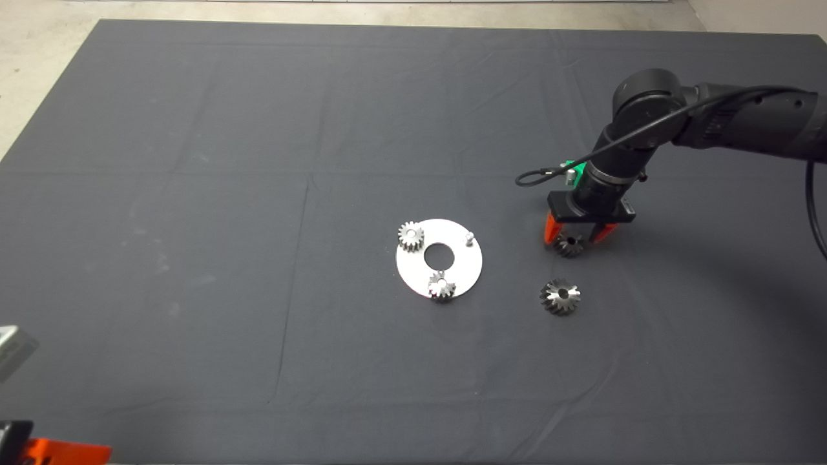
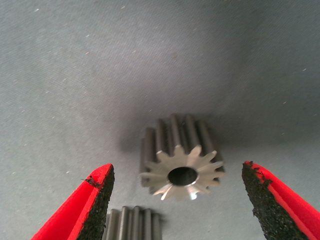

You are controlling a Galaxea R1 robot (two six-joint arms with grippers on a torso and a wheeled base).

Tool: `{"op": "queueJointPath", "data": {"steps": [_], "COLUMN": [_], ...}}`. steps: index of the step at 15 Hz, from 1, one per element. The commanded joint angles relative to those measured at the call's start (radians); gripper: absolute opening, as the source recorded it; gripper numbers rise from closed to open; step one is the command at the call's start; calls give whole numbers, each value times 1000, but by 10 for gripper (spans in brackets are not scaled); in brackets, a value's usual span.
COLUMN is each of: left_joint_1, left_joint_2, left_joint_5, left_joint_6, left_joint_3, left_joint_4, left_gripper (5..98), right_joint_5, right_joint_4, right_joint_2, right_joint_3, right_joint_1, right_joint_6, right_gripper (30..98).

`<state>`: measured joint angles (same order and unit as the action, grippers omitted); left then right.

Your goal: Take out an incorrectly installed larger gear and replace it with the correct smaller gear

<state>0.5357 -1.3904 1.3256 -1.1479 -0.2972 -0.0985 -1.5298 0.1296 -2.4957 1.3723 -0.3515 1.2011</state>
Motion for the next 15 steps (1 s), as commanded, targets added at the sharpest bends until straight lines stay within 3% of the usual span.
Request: {"op": "queueJointPath", "data": {"steps": [1,7,15], "left_joint_1": [0,0,0], "left_joint_2": [3,5,4], "left_joint_5": [0,3,1], "left_joint_6": [-4,-4,-4], "left_joint_3": [17,17,17], "left_joint_4": [-1,-1,-1], "left_gripper": [794,794,794], "right_joint_5": [-98,-98,-96], "right_joint_4": [42,47,62], "right_joint_2": [11,5,-6], "right_joint_3": [8,6,-4], "right_joint_1": [-3,17,19], "right_joint_6": [-15,-15,-15], "right_gripper": [674,661,511]}}
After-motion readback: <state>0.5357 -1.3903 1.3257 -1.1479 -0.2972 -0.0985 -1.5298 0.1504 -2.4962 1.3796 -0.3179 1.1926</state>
